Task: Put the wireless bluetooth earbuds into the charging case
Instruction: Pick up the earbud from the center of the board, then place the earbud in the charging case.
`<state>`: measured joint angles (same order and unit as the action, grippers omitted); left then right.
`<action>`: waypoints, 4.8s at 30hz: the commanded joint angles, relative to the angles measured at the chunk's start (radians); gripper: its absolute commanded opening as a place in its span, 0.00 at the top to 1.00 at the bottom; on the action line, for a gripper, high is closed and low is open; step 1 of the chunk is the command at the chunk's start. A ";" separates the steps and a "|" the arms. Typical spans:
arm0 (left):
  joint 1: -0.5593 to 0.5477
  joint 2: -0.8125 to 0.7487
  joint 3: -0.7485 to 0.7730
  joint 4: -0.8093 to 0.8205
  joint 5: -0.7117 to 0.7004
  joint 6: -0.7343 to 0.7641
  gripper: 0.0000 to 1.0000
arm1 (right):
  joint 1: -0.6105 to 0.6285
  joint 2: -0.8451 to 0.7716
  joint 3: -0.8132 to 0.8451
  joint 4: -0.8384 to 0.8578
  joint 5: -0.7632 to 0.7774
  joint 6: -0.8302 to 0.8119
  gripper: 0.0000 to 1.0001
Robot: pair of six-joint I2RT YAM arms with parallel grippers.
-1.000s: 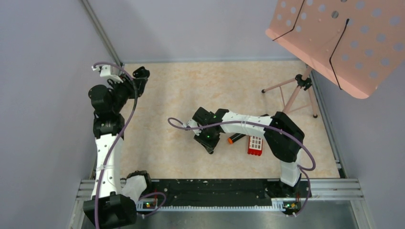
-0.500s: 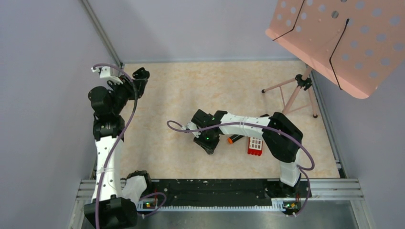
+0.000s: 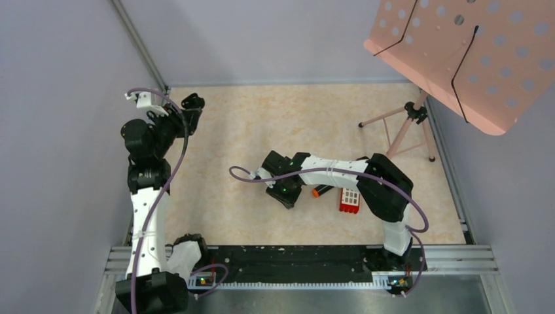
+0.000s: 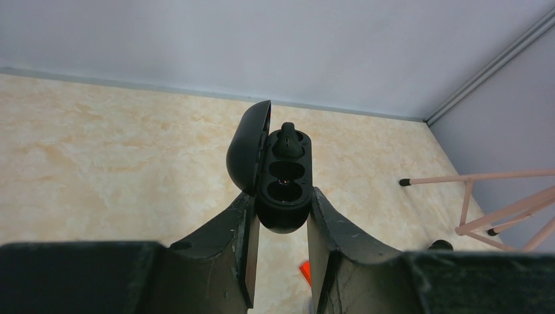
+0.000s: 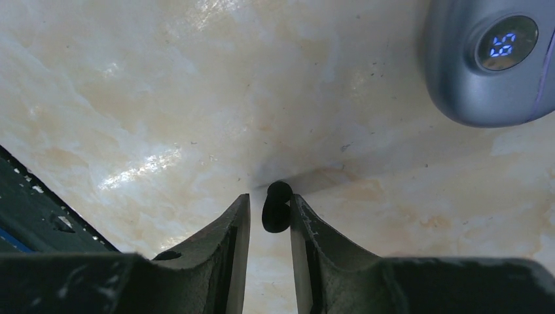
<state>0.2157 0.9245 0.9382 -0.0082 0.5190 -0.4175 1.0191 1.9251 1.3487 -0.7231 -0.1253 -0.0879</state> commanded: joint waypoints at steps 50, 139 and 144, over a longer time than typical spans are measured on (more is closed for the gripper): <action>0.004 -0.003 -0.038 0.074 0.012 -0.041 1.00 | 0.015 -0.068 0.015 -0.011 0.107 -0.055 0.76; -0.429 0.199 0.019 -0.154 0.662 0.817 1.00 | -0.180 -0.077 0.837 -0.334 -0.504 -0.580 1.00; -0.430 0.202 0.036 -0.152 0.662 0.798 1.00 | -0.179 -0.074 0.839 -0.334 -0.502 -0.580 1.00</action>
<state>-0.2085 1.1229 0.9199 -0.1844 1.1580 0.3870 0.8291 1.8408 2.1376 -1.0653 -0.6014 -0.6754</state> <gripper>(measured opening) 0.339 0.014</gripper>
